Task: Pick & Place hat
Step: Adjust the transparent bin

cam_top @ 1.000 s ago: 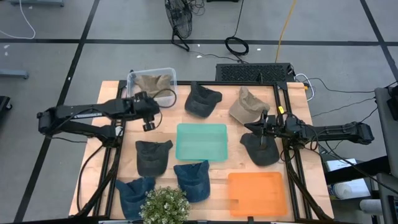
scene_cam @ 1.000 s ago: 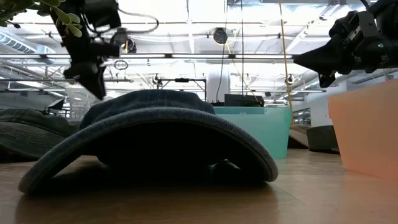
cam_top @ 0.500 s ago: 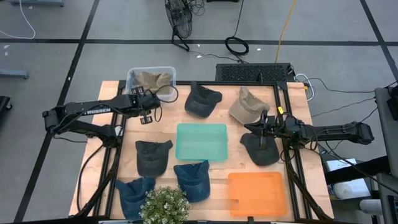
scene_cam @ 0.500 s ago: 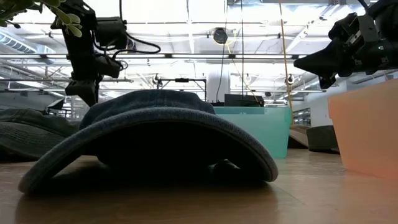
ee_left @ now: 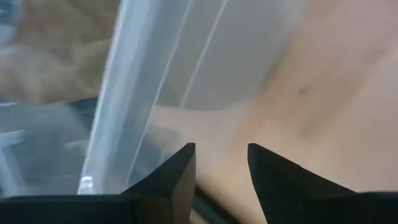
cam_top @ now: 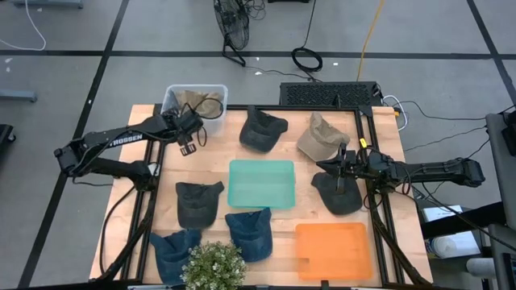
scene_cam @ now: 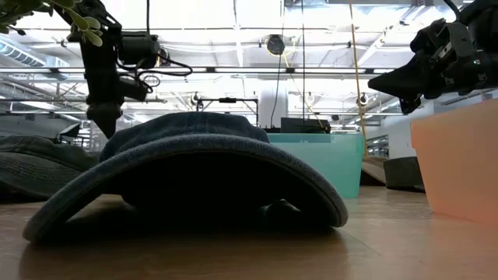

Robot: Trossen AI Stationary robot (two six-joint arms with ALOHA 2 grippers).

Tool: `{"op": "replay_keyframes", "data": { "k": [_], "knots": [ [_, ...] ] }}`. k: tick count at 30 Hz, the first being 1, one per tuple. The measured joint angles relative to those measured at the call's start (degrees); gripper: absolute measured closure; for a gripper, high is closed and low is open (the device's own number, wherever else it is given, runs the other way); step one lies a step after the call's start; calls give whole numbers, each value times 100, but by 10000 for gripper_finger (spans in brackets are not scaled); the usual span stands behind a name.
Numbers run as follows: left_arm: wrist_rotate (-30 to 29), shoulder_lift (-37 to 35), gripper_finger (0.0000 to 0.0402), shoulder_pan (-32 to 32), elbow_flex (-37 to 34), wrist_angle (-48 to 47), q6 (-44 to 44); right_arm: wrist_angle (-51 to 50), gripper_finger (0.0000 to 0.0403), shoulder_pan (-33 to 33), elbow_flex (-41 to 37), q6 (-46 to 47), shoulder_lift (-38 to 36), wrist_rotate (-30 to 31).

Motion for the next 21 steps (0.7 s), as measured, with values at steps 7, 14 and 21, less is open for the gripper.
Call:
{"op": "replay_keyframes", "data": {
  "k": [7,14,21],
  "knots": [
    [442,1,243,-197,0,-499,-330,-2,403,0,-1,3,0,0],
    [531,-48,243,-582,103,-676,-527,1,403,0,-1,49,-1,1],
    [1802,-50,243,-1178,199,634,-831,15,403,0,-1,111,-1,7]
  ]
}}
